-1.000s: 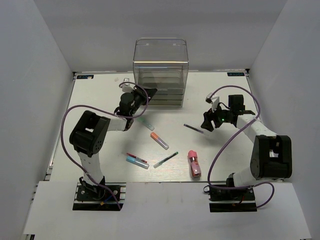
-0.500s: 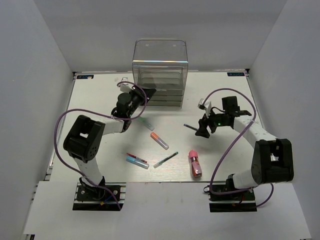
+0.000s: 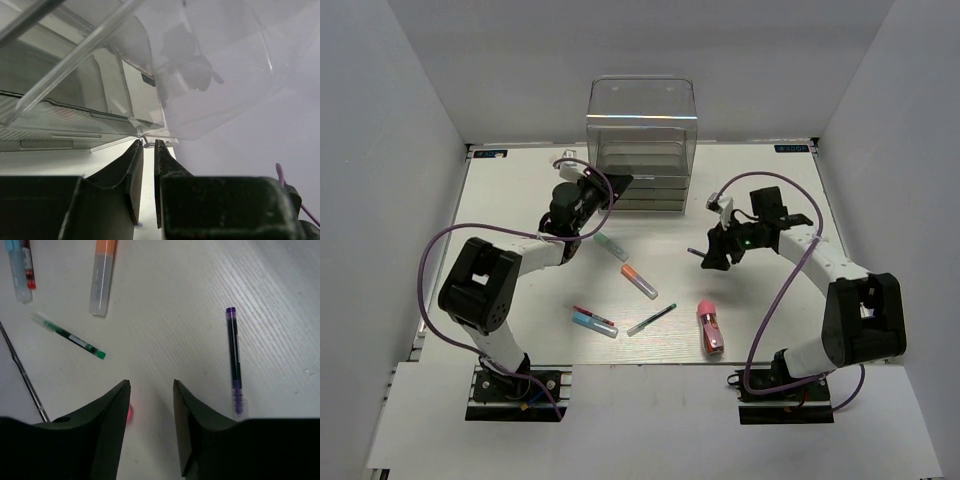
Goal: Sort the stationery into containers
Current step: Open the storage box at the center of the board, then close the storage box at the center of the board.
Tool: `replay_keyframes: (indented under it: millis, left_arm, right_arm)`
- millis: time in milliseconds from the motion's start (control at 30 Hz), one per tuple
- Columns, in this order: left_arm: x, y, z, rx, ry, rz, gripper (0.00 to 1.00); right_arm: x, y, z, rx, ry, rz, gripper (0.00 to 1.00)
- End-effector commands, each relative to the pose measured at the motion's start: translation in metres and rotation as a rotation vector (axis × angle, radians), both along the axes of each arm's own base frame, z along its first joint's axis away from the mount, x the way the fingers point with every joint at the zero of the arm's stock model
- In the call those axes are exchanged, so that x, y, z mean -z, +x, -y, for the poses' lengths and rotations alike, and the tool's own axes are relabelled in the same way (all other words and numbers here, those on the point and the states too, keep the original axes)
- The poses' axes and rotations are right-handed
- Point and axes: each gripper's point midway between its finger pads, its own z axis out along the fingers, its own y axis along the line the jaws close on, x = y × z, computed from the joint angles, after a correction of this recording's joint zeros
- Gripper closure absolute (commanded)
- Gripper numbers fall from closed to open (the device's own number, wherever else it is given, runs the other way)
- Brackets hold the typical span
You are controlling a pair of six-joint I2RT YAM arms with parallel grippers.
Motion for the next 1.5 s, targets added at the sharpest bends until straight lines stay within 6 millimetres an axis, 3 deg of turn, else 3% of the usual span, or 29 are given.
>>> replay_keyframes:
  millis: [0, 67, 367, 467, 767, 1100, 1467]
  left_arm:
    - [-0.086, -0.007, -0.002, -0.002, -0.051, 0.210, 0.94]
    - [-0.089, -0.009, -0.003, -0.003, -0.041, 0.217, 0.94]
    - [-0.100, -0.011, -0.003, 0.004, -0.044, 0.249, 0.94]
    - [-0.106, -0.010, -0.005, 0.003, -0.049, 0.267, 0.94]
    - [-0.104, -0.010, -0.003, 0.012, -0.048, 0.268, 0.94]
    - [-0.097, -0.018, -0.007, 0.012, -0.043, 0.258, 0.94]
    - [-0.101, -0.027, -0.011, 0.012, -0.047, 0.267, 0.94]
  right_arm:
    - [-0.005, 0.002, -0.005, 0.055, -0.035, -0.051, 0.59]
    - [0.002, -0.004, -0.004, 0.057, -0.103, -0.076, 0.77]
    - [0.009, -0.016, -0.004, 0.060, -0.231, -0.139, 0.35]
    - [0.010, -0.020, -0.001, 0.072, -0.273, -0.170, 0.27]
    - [0.013, -0.041, 0.011, 0.103, -0.427, -0.307, 0.26]
    - [0.024, -0.090, 0.004, 0.008, -0.485, -0.508, 0.24]
    - [0.041, -0.100, -0.004, 0.024, -0.543, -0.602, 0.22]
